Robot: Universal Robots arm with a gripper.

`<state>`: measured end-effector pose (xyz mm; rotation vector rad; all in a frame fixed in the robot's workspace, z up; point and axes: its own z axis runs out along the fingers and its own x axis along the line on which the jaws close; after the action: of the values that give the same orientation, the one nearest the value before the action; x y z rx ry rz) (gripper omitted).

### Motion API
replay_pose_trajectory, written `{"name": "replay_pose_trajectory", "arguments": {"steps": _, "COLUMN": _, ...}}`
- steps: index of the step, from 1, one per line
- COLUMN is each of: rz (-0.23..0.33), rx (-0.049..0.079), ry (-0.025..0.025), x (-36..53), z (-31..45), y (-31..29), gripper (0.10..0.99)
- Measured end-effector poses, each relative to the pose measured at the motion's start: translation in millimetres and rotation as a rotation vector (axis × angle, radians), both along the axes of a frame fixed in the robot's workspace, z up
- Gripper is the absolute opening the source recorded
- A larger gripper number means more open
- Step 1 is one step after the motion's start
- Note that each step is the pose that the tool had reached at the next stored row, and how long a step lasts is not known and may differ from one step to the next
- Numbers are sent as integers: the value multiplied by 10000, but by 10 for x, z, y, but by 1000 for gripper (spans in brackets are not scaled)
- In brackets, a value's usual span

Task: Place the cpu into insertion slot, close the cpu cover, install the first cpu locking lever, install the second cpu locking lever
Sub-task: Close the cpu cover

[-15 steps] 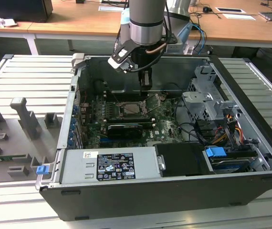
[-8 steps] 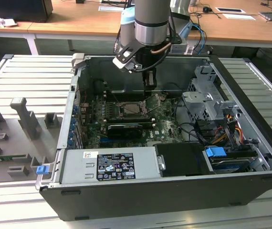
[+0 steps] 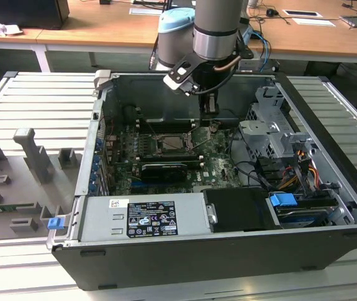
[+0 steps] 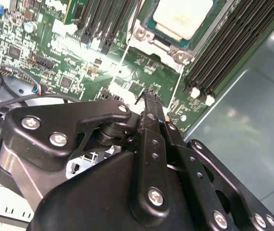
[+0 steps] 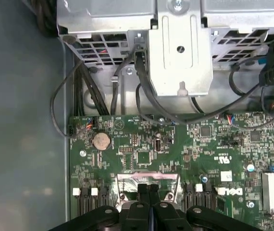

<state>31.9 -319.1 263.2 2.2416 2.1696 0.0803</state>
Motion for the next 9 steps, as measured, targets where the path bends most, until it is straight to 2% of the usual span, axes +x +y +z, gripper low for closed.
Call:
{"name": "replay_pose_trajectory", "arguments": {"steps": 3, "rz": 0, "rx": 2, "ry": 97, "x": 76, "z": -11, "y": 0, "gripper": 106}}
{"name": "replay_pose_trajectory", "arguments": {"steps": 9, "rz": 5, "rx": 1, "ry": 127, "x": 135, "z": -42, "y": -15, "gripper": 106}}
